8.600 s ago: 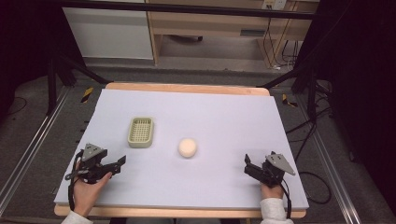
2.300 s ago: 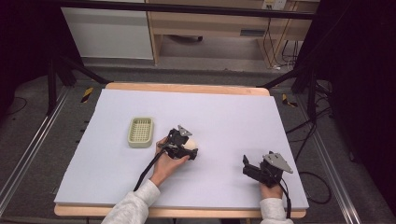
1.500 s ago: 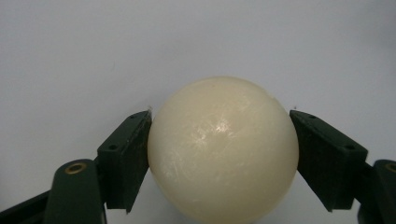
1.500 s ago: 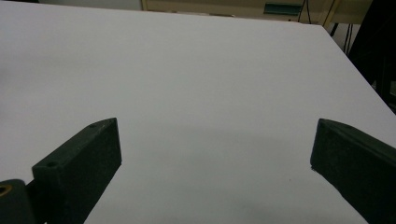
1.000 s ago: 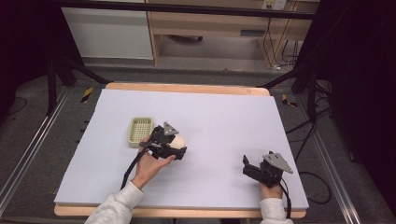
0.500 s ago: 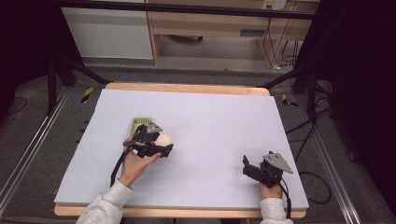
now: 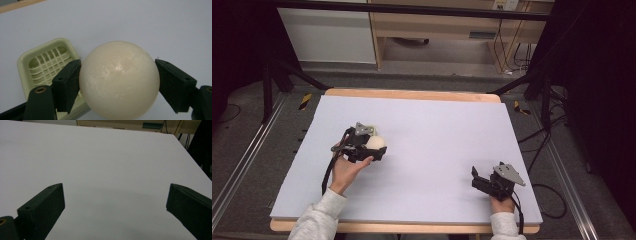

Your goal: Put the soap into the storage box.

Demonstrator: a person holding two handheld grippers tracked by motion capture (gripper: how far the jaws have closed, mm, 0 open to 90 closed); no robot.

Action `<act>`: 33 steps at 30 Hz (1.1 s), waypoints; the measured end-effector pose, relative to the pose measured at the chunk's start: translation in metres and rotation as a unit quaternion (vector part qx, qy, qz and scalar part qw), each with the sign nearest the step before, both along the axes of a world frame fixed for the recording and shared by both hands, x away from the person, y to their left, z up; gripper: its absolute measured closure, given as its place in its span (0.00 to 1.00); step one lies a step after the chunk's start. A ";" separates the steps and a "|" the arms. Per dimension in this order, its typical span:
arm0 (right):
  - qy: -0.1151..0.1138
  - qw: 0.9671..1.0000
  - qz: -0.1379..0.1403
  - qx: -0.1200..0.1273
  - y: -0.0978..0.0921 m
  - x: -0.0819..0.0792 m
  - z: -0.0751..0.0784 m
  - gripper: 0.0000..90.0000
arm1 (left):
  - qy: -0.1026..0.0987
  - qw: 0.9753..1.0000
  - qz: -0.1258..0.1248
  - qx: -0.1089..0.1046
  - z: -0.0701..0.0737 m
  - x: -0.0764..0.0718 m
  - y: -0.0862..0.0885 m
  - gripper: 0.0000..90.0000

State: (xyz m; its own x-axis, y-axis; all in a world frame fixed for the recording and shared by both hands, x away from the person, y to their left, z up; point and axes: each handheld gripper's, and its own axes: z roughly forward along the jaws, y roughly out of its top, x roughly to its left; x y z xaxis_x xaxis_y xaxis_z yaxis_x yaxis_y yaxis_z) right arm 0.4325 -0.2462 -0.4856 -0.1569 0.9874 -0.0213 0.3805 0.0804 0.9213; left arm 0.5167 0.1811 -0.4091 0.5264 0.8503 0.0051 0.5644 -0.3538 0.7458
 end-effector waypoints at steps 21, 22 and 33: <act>0.003 1.000 0.002 -0.001 0.000 0.001 0.000 0.03 | 0.008 0.999 0.035 -0.002 -0.004 0.019 0.021 0.27; 0.002 1.000 0.001 -0.001 0.000 0.001 0.000 0.03 | 0.006 0.999 0.039 -0.003 -0.003 0.020 0.025 0.27; 0.003 1.000 0.001 -0.001 0.000 0.001 0.000 0.03 | 0.011 0.998 0.058 -0.005 -0.006 0.032 0.036 0.27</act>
State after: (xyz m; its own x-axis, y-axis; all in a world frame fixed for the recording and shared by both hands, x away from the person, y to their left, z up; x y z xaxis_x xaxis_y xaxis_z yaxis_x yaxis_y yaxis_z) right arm 0.4333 -0.2460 -0.4858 -0.1598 0.9869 -0.0230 0.3853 0.0838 0.9190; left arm 0.5489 0.2171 -0.4147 0.4243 0.9054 -0.0147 0.6181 -0.2778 0.7354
